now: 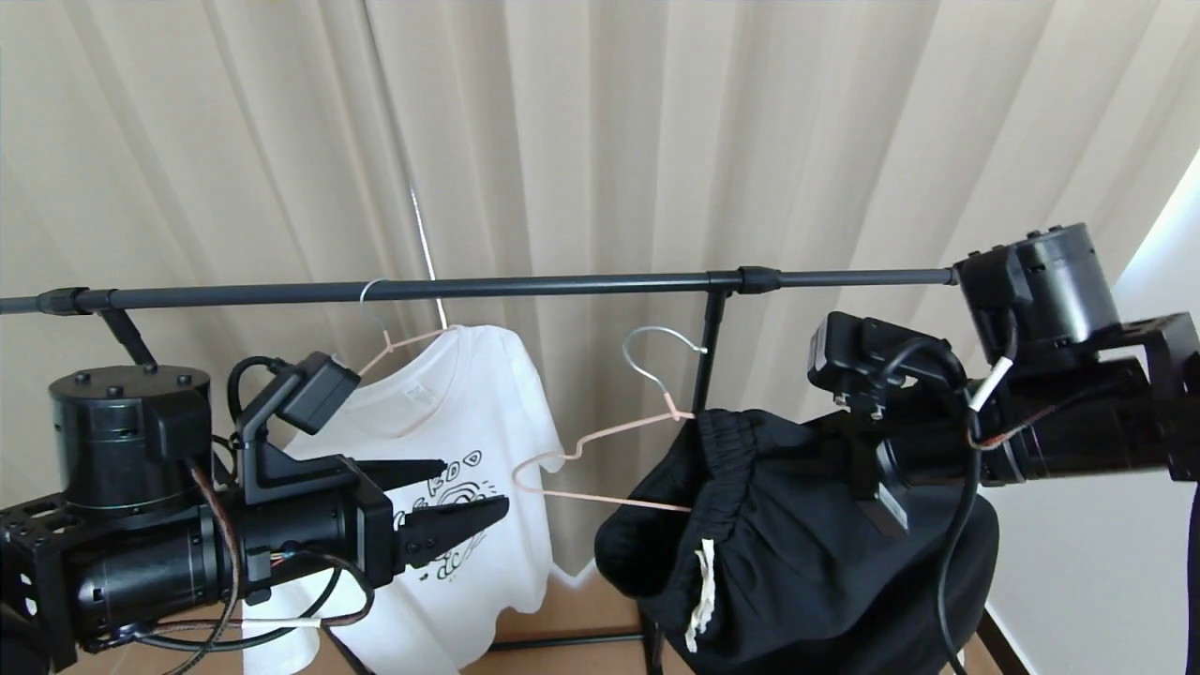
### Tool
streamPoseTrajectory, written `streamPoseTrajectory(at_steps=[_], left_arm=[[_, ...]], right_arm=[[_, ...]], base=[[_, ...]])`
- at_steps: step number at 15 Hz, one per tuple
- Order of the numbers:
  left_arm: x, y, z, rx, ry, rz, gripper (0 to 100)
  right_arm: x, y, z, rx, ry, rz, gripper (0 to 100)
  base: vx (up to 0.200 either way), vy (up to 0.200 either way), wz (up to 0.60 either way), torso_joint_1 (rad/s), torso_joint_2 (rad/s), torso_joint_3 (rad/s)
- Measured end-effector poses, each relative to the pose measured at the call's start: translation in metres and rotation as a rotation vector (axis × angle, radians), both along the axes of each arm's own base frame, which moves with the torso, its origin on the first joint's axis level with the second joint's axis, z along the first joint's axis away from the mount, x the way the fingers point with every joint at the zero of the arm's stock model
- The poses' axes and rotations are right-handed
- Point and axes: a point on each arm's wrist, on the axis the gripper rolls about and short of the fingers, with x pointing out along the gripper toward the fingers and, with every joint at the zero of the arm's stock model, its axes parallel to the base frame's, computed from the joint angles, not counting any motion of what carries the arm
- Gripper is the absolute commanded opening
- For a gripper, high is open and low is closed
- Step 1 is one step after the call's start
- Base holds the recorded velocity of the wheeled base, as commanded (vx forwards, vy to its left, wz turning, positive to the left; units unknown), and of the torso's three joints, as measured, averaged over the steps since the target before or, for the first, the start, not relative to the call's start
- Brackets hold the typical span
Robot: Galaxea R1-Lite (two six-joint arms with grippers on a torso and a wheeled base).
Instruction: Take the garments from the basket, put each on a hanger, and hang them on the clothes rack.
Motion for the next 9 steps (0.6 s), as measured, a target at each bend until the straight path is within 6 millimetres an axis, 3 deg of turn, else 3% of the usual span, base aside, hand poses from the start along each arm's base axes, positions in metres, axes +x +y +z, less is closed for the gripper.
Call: streamPoseTrajectory(at_steps=[3, 9], left_arm=[[-0.008, -0.028, 0.005, 0.076, -0.011, -0.003, 100], [-0.006, -0.063, -0.024, 0.201, 0.038, 0.015, 100]], right_arm=[[-0.012, -0.006, -0.013, 0.116, -0.181, -0.092, 0], [-0.030, -0.002, -0.019, 0.150, -0.221, -0.161, 0]], base=[[0.000, 0.000, 0.00, 0.000, 0.00, 0.000], [0.000, 0.000, 0.00, 0.000, 0.00, 0.000]])
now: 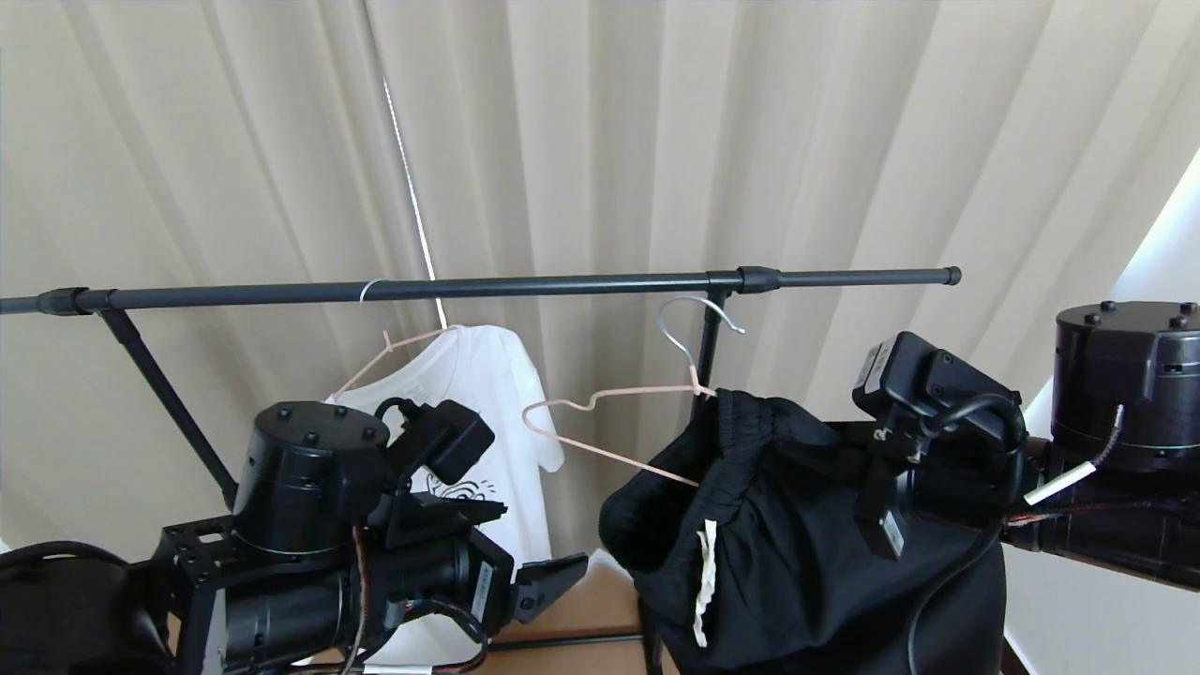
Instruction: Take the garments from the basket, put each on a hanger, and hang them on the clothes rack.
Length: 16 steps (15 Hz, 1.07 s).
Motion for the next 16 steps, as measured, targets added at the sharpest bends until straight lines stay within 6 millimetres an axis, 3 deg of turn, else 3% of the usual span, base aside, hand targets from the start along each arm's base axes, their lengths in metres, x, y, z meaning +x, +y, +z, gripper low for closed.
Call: streamPoseTrajectory(at_steps=[10, 16], left_arm=[[0.027, -0.035, -0.044, 0.013, -0.083, 0.169, 100], [0.034, -0.040, -0.064, 0.049, -0.079, 0.204, 100]], right_arm=[[-0.024, 0.007, 0.010, 0.080, -0.047, 0.055, 0], [-0.030, 0.006, 0.015, 0.093, -0.064, 0.069, 0]], base=[[0.000, 0.000, 0.00, 0.000, 0.00, 0.000], [0.000, 0.000, 0.00, 0.000, 0.00, 0.000]])
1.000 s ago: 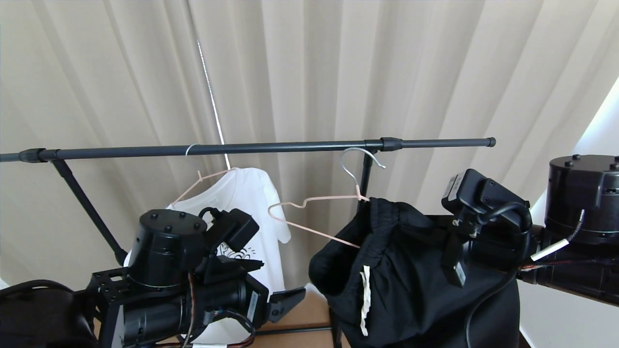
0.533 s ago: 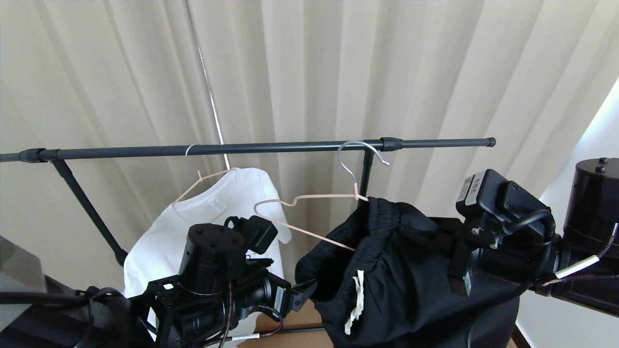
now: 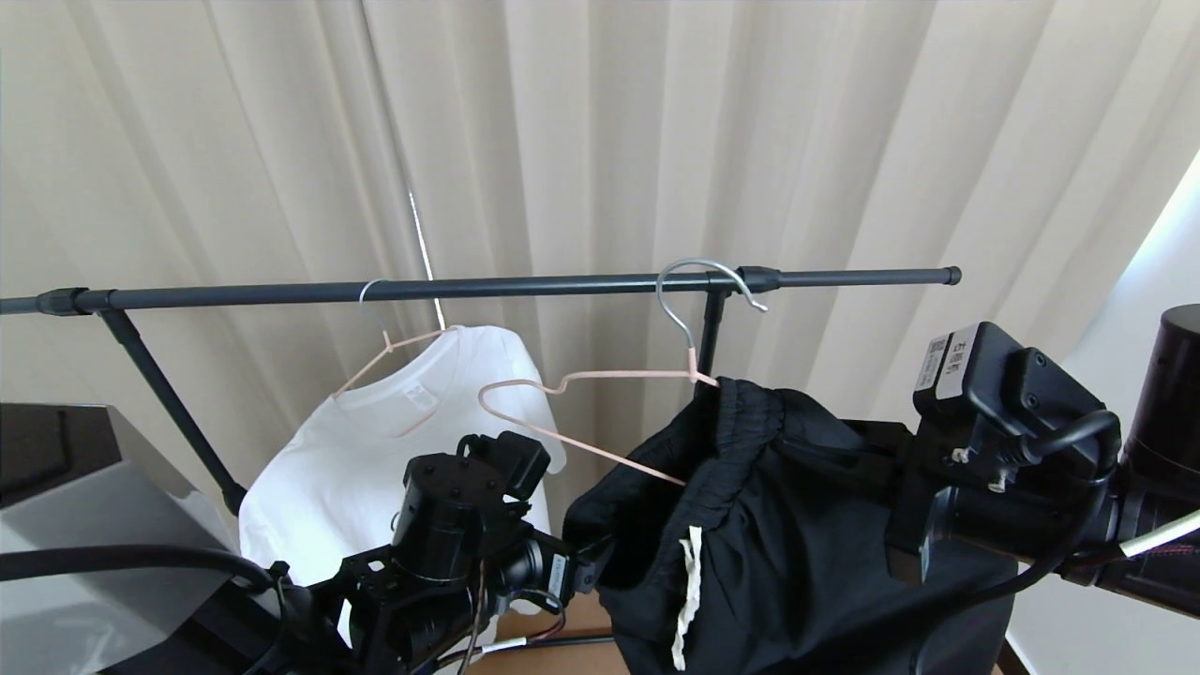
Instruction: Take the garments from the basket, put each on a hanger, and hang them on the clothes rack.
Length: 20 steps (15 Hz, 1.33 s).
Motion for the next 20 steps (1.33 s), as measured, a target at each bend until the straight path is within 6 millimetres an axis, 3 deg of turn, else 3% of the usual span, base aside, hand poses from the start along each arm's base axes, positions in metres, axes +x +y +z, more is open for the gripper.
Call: streamPoseTrajectory(at_steps=[1, 9, 20], left_arm=[[0.000, 0.000, -0.002, 0.005, 0.004, 0.000, 0], [0.001, 0.000, -0.005, 0.017, 0.008, 0.012, 0], [0.022, 0.022, 0.027, -0.047, -0.094, 0.137, 0]], right_arm=[[-0.001, -0.001, 0.001, 0.002, -0.003, 0.000, 0], [-0.002, -0.002, 0.003, 0.008, -0.011, -0.002, 0], [0.018, -0.011, -0.010, -0.005, 0.049, -0.018, 0]], base=[[0.000, 0.000, 0.00, 0.000, 0.00, 0.000], [0.000, 0.000, 0.00, 0.000, 0.00, 0.000], [0.000, 0.000, 0.00, 0.000, 0.00, 0.000]])
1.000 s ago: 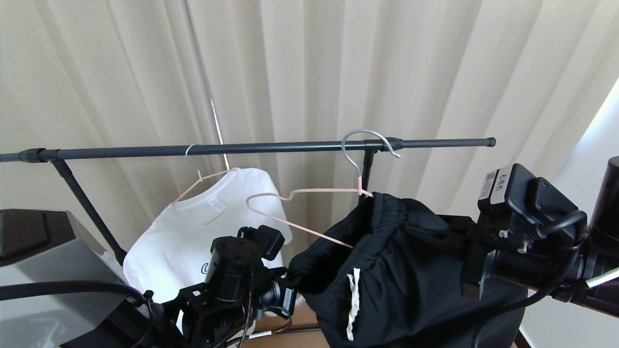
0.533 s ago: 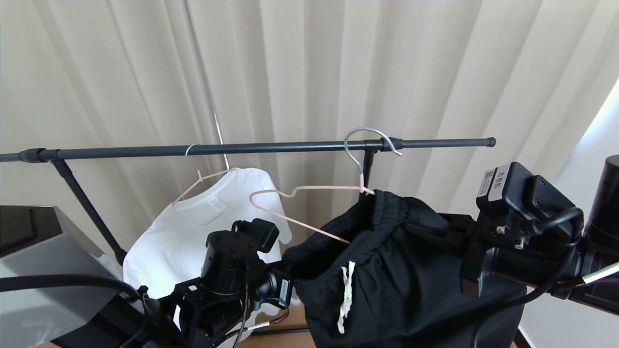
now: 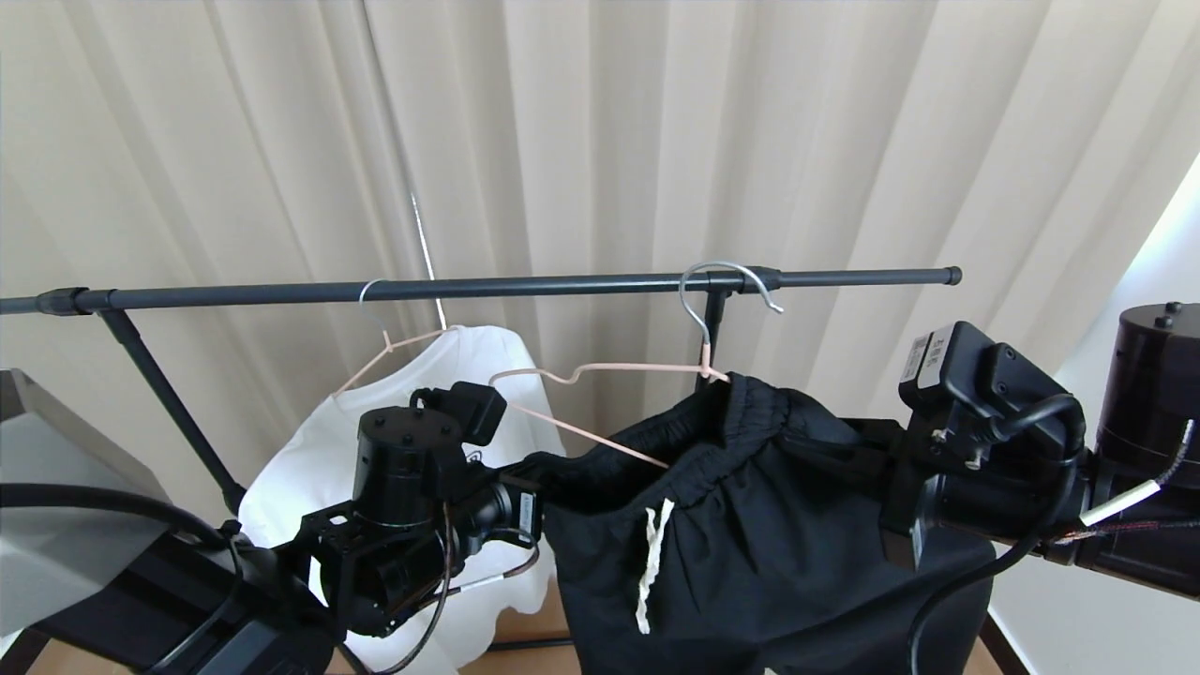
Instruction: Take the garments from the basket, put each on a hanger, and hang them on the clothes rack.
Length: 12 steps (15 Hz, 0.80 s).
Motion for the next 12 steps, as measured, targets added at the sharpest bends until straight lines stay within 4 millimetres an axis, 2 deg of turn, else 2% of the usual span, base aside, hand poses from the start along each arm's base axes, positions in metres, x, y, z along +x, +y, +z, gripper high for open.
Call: streamPoseTrajectory(at_steps=[7, 12], left_arm=[[0.020, 0.019, 0.008, -0.022, -0.033, 0.082, 0], [0.032, 0.031, 0.013, -0.033, -0.053, 0.132, 0]], right_arm=[[0.015, -0.014, -0.008, 0.010, 0.046, 0.014, 0], [0.019, -0.018, -0.011, 0.005, 0.054, 0.008, 0]], base=[[0.000, 0.000, 0.00, 0.000, 0.00, 0.000], [0.000, 0.000, 0.00, 0.000, 0.00, 0.000]])
